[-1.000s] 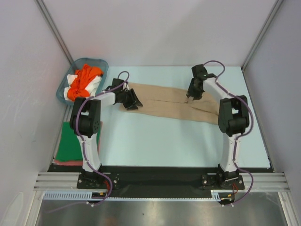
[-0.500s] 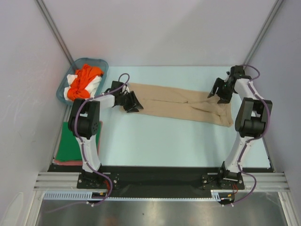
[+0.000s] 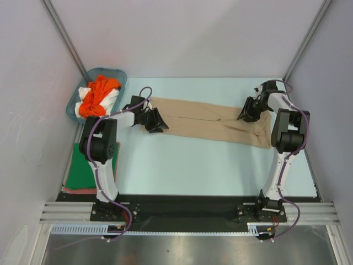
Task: Fold and stack the t-shirts
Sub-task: Fold the tshirt
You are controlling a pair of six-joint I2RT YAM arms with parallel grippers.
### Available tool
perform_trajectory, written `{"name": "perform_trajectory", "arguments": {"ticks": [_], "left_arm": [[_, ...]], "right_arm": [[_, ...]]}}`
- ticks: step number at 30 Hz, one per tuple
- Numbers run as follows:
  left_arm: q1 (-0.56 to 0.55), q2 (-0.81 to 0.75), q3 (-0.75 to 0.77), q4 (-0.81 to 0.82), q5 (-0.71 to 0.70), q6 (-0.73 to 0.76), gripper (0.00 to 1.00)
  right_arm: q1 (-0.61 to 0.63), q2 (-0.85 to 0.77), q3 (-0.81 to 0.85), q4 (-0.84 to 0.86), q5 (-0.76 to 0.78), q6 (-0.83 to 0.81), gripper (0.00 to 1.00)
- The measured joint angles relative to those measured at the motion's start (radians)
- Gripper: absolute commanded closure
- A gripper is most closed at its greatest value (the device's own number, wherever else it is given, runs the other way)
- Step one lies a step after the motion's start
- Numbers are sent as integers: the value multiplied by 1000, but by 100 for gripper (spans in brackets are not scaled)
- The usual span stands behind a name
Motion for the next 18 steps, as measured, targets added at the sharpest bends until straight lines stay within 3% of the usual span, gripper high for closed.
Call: {"name": "perform_trajectory", "arguments": {"ticks": [13, 15, 18], "left_arm": [[0, 0, 0, 1, 8, 0, 53], [0, 0, 0, 1, 8, -1, 53], [0, 0, 0, 1, 8, -1, 53]], "right_arm": [[0, -1, -5, 3, -115, -6, 76], [0, -16, -37, 19, -125, 3, 83], [0, -49, -106, 26, -139, 23, 85]]}}
